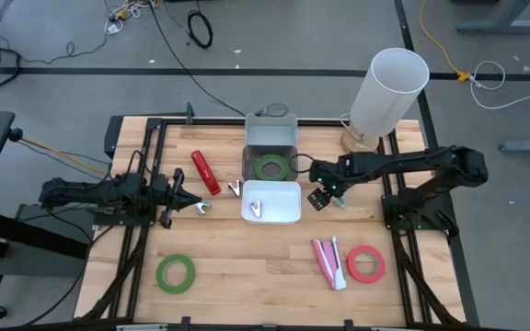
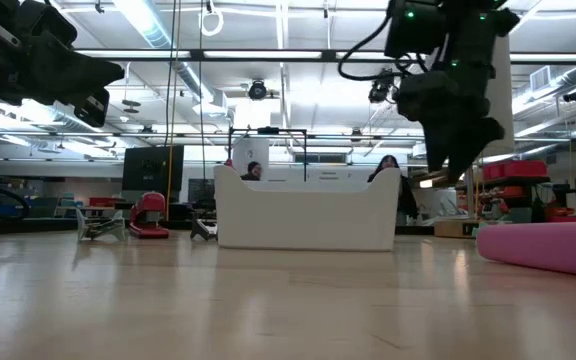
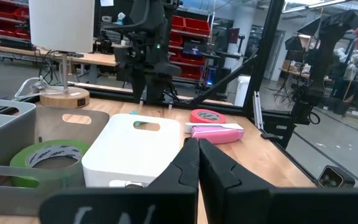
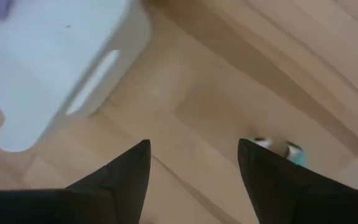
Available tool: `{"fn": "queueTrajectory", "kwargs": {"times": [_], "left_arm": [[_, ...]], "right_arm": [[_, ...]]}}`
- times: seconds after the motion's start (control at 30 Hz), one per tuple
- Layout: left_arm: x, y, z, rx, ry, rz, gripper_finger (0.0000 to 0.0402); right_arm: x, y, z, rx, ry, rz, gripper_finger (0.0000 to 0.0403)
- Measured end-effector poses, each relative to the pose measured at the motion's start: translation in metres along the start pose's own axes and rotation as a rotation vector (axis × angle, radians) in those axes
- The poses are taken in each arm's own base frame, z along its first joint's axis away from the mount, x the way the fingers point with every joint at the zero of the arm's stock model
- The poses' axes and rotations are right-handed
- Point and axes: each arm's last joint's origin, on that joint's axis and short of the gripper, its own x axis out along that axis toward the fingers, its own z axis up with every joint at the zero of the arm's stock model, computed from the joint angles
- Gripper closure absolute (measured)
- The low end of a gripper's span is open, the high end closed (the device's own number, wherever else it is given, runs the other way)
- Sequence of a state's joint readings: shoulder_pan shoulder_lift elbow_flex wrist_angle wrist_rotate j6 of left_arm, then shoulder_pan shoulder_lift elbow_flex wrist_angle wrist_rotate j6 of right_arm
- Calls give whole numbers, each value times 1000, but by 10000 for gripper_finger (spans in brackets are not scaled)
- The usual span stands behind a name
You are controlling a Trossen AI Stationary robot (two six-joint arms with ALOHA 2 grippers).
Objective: Pick and place Stapler, Stapler remover, tape
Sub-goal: Put the light blue staple remover in the white bin
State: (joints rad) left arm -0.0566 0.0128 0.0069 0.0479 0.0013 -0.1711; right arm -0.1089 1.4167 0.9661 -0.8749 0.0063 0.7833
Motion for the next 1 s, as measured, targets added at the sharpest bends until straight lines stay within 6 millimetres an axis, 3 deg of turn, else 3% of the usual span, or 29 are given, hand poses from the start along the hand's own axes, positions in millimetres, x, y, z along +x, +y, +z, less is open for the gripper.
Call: {"fn": "queueTrajectory", "kwargs": {"times": [0.5, 1.0], "left_arm": [[0, 0, 0, 0, 0, 0, 399], [0, 0, 0, 0, 0, 0, 399]], "right_arm": [[13, -42, -40, 248, -5, -85, 163], [36, -65, -51, 334, -58, -132, 163]]}}
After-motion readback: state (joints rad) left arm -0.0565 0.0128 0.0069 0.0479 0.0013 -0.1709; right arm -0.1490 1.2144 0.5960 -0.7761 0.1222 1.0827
